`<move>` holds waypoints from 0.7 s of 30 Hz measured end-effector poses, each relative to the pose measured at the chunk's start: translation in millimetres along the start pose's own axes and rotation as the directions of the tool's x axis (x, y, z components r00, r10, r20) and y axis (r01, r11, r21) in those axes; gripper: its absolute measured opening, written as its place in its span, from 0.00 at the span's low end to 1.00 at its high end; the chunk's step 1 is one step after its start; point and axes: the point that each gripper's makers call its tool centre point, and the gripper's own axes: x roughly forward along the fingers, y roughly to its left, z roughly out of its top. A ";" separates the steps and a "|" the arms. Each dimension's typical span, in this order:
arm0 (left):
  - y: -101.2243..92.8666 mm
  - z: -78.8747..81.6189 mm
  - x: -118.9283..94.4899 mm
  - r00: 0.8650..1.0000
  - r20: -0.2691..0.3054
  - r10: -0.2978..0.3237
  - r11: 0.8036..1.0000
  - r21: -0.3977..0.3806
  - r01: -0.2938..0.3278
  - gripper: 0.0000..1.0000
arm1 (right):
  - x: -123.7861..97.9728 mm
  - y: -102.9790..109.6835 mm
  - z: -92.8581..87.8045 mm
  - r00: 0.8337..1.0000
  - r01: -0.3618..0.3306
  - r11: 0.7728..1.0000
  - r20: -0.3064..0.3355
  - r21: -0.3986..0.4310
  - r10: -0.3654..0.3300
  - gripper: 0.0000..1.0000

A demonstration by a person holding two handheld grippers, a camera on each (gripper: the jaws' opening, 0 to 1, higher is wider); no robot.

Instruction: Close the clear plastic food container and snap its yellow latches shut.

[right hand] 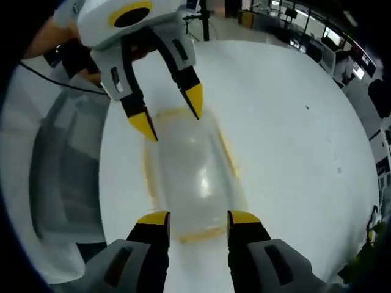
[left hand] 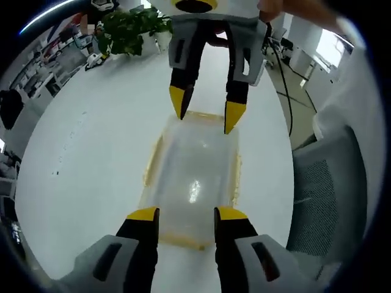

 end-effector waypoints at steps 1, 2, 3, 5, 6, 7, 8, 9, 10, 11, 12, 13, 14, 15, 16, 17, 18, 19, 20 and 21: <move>-0.2 1.5 0.9 1.000 0.001 -0.002 1.000 0.002 0.002 0.35 | 0.7 0.7 1.4 1.000 -0.002 1.000 0.000 -0.006 0.002 0.36; -0.1 4.0 2.0 1.000 0.005 -0.002 1.000 0.004 0.002 0.35 | 1.3 0.9 2.6 1.000 -0.003 1.000 0.000 -0.012 0.003 0.36; 0.0 6.1 2.6 1.000 0.010 -0.002 1.000 0.003 0.002 0.35 | 2.1 0.6 4.8 1.000 -0.004 1.000 0.004 -0.017 0.004 0.36; 0.2 10.8 3.9 1.000 0.019 -0.002 1.000 0.001 0.002 0.35 | 3.0 1.2 9.7 1.000 -0.008 1.000 0.015 -0.025 0.008 0.36; 0.2 13.8 4.8 1.000 0.026 -0.001 1.000 0.004 0.000 0.35 | 3.5 1.4 11.5 1.000 -0.009 1.000 0.017 -0.025 0.010 0.36; 0.1 15.7 5.3 1.000 0.030 -0.001 1.000 0.007 0.001 0.35 | 4.1 2.5 14.1 1.000 -0.011 0.999 0.022 -0.030 0.012 0.36; -0.2 18.3 6.0 0.999 0.034 -0.002 1.000 0.010 0.001 0.35 | 4.4 2.9 14.9 1.000 -0.013 0.999 0.023 -0.033 0.013 0.36; 0.0 20.1 6.6 0.999 0.038 0.000 1.000 0.013 0.000 0.35 | 5.7 3.3 17.4 0.999 -0.016 0.999 0.029 -0.044 0.017 0.36; -0.1 21.6 7.0 0.999 0.040 0.001 1.000 0.014 -0.001 0.35 | 6.5 3.5 18.7 0.999 -0.017 0.999 0.032 -0.047 0.019 0.36; 0.2 23.5 7.9 0.999 0.043 0.001 1.000 0.014 -0.001 0.35 | 6.9 4.4 20.4 0.999 -0.019 0.999 0.035 -0.050 0.021 0.36; 0.4 24.5 8.5 0.999 0.045 0.000 1.000 0.014 -0.001 0.35 | 7.9 5.5 22.5 0.999 -0.024 0.998 0.040 -0.054 0.026 0.36; 0.4 25.7 9.2 0.999 0.049 0.001 1.000 0.014 -0.002 0.35 | 8.6 5.9 23.8 0.999 -0.026 0.998 0.044 -0.056 0.028 0.36; 0.1 26.2 9.8 0.999 0.051 0.001 1.000 0.013 -0.002 0.35 | 9.5 5.9 25.3 0.998 -0.027 0.998 0.046 -0.057 0.030 0.36; -0.6 26.6 10.6 0.999 0.053 0.001 1.000 0.012 -0.001 0.35 | 9.9 6.1 26.4 0.998 -0.027 0.998 0.049 -0.059 0.030 0.36; -1.3 26.6 11.1 0.999 0.052 0.000 1.000 0.011 -0.001 0.35 | 10.6 5.9 27.8 0.998 -0.028 0.998 0.052 -0.057 0.031 0.36; -1.8 26.2 11.6 0.999 0.050 0.000 1.000 0.011 0.000 0.35 | 11.1 5.9 28.5 0.998 -0.031 0.998 0.054 -0.056 0.034 0.36; -3.4 25.3 12.5 0.999 0.043 0.000 1.000 0.016 0.000 0.35 | 11.2 5.8 29.3 0.998 -0.032 0.998 0.056 -0.055 0.035 0.36; -3.8 24.8 12.9 0.999 0.038 0.000 1.000 0.025 -0.001 0.35 | 11.3 5.4 30.9 0.997 -0.032 0.998 0.062 -0.052 0.036 0.36; -3.7 24.8 12.9 0.999 0.038 0.003 1.000 0.026 -0.004 0.35 | 11.3 5.0 32.0 0.997 -0.032 0.998 0.066 -0.051 0.035 0.36; -3.5 24.9 12.9 0.999 0.038 0.003 1.000 0.023 -0.004 0.35 | 11.6 4.9 32.3 0.997 -0.032 0.998 0.066 -0.050 0.036 0.36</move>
